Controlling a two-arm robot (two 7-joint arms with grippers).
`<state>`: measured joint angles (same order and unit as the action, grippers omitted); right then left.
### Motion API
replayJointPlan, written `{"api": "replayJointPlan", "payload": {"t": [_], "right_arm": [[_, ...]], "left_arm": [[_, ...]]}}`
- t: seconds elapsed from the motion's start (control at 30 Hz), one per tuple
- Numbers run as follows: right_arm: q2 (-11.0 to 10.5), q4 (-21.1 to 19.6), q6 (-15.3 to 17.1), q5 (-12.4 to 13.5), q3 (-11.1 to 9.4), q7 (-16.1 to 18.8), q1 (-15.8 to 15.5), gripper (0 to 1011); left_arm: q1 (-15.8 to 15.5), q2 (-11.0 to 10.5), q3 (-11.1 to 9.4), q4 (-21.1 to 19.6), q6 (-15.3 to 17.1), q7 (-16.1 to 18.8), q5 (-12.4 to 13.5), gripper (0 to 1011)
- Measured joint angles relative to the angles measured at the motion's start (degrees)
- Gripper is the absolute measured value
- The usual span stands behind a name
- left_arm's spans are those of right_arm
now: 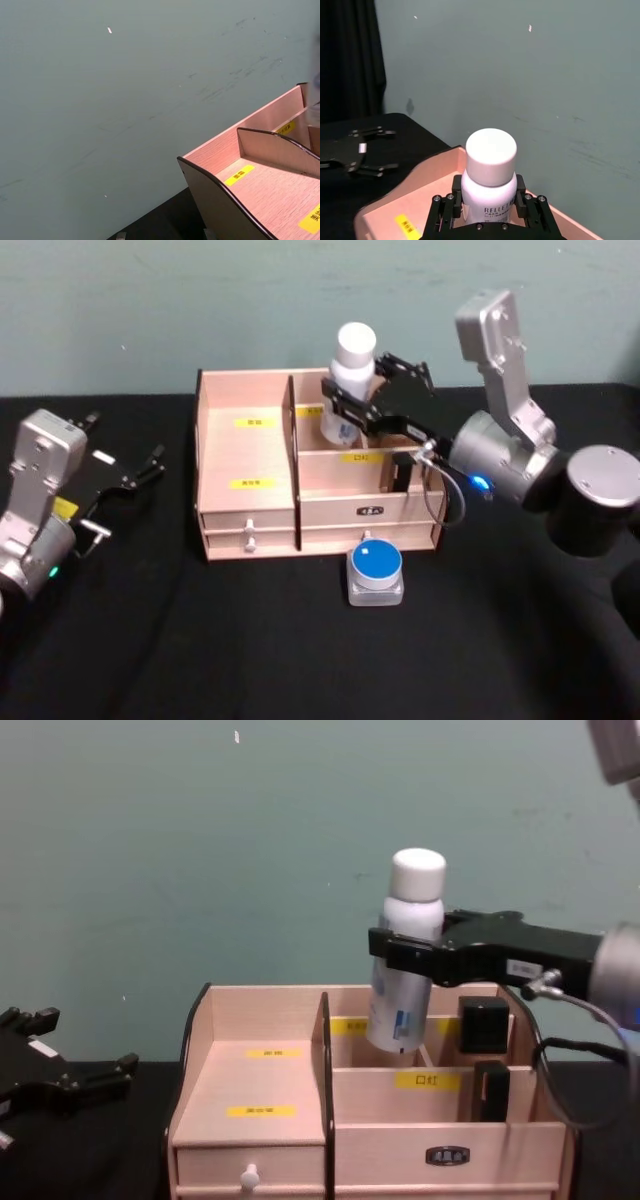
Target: Pick up the facial cleanser and watermelon frost from the table and place them into the tiered storage box.
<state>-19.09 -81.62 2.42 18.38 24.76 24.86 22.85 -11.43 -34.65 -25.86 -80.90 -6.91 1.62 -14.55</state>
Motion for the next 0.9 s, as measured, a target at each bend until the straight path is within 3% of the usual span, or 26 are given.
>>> {"api": "replayJointPlan", "payload": {"t": [0.3,0.9], "right_arm": [[2.6,6.3,-0.7,-1.0,0.3,-0.5,3.6,593],[4.7,12.3,-1.9,-1.7,0.9,0.5,5.1,593]], "left_arm": [[0.0,0.0,0.0,0.0,0.0,0.0,0.0,1001],[0.0,0.0,0.0,0.0,0.0,0.0,0.0,1001]]}}
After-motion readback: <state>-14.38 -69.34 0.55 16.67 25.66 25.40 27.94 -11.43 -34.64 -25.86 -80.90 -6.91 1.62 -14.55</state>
